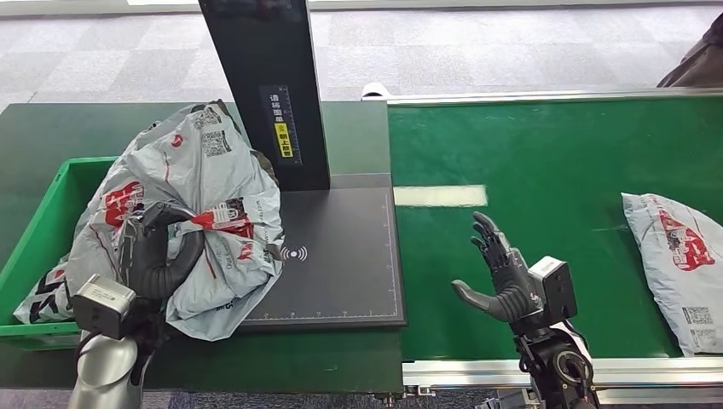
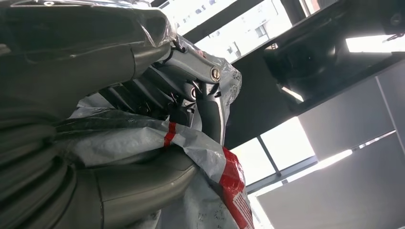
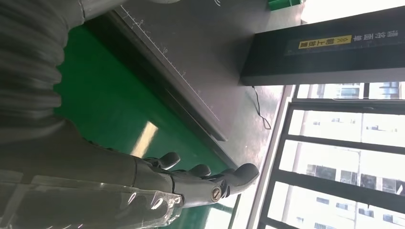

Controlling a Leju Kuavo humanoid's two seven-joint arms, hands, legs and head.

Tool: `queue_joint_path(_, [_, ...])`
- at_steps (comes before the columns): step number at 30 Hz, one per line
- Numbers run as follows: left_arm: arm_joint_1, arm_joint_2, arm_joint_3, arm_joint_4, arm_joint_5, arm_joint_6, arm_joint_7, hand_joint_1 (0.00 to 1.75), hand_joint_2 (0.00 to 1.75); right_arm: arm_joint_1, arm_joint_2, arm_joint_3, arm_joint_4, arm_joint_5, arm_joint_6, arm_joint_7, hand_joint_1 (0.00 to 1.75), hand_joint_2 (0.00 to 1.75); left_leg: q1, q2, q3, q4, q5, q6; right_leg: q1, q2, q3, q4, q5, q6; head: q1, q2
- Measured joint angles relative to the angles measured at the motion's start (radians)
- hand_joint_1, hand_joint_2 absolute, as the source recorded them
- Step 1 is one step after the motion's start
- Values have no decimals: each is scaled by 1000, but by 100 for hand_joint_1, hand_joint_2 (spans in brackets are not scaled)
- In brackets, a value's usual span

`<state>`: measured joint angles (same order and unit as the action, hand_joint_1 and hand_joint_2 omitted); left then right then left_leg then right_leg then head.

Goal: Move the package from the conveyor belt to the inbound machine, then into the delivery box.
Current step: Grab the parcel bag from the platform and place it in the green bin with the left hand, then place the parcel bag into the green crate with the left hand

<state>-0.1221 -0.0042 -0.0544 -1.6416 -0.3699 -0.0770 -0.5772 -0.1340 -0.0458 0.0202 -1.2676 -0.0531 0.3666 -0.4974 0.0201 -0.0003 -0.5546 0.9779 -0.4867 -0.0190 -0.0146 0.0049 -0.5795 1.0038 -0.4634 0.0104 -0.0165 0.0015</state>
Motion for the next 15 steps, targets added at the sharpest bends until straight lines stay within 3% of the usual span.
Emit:
queue_joint_path(8, [3, 0, 11, -12, 7, 14, 0, 175, 175, 0, 0, 0, 0, 1, 0, 0, 0, 175, 0, 0, 0, 0, 0, 0, 0, 0, 0, 0, 0, 0, 0, 0])
queue_joint_path(15, [3, -2, 25, -12, -35, 116, 35, 175, 175, 7, 0, 0, 0, 2, -6, 0, 0, 175, 0, 0, 0, 0, 0, 0, 0, 0, 0, 0, 0, 0, 0, 0])
